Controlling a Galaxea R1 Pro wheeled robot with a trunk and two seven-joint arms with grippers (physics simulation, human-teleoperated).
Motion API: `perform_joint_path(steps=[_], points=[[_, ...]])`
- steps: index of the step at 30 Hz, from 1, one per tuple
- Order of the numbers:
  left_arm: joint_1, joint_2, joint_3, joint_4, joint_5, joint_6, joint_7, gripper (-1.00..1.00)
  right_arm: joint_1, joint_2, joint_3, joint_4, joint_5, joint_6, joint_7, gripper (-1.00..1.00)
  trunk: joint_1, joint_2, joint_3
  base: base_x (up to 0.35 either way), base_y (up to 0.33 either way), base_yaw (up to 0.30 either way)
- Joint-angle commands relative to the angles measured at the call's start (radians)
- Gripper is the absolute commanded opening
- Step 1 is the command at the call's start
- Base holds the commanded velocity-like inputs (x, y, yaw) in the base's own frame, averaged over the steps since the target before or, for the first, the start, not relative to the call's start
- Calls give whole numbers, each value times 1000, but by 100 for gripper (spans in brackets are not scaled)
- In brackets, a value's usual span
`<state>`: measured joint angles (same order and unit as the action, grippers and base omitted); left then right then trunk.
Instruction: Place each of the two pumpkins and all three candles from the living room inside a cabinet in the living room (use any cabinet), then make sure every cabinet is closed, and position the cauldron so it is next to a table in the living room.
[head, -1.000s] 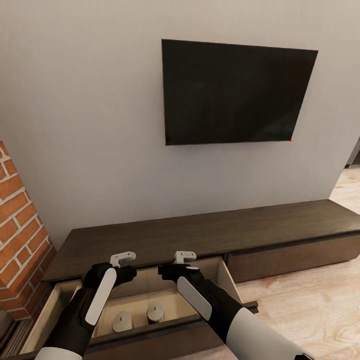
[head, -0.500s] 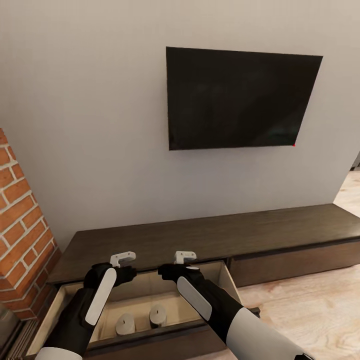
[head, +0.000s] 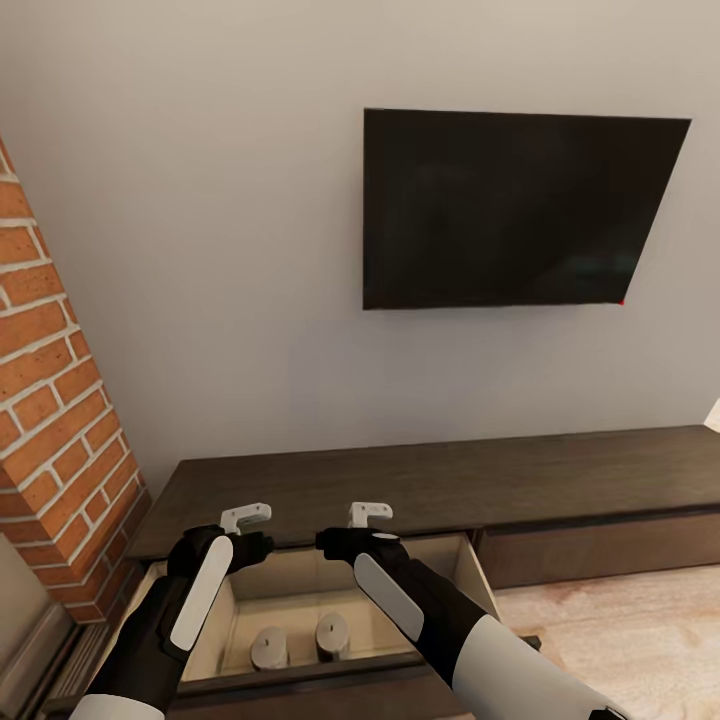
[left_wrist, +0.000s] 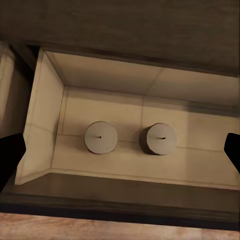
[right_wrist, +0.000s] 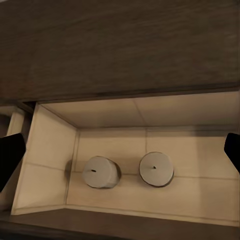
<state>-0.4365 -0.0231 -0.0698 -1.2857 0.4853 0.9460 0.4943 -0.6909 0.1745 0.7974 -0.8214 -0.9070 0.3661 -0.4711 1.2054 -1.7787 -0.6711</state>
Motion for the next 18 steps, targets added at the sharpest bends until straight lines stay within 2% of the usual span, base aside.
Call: perform_joint_path(steps=[1, 14, 18], points=[[-1, 0, -1, 0, 11, 2, 10, 100, -1, 0, 2, -1, -6, 2, -8, 100, -4, 7, 2, 0, 0, 4], [-1, 1, -1, 0, 10, 2, 10, 100, -1, 0, 1, -1, -6, 2, -8, 100, -54, 98, 43, 0, 0, 0], [-1, 9, 4, 1, 9, 3, 9, 100, -1, 0, -5, 0, -5, 4, -9, 100, -69, 126, 55, 0, 0, 0]])
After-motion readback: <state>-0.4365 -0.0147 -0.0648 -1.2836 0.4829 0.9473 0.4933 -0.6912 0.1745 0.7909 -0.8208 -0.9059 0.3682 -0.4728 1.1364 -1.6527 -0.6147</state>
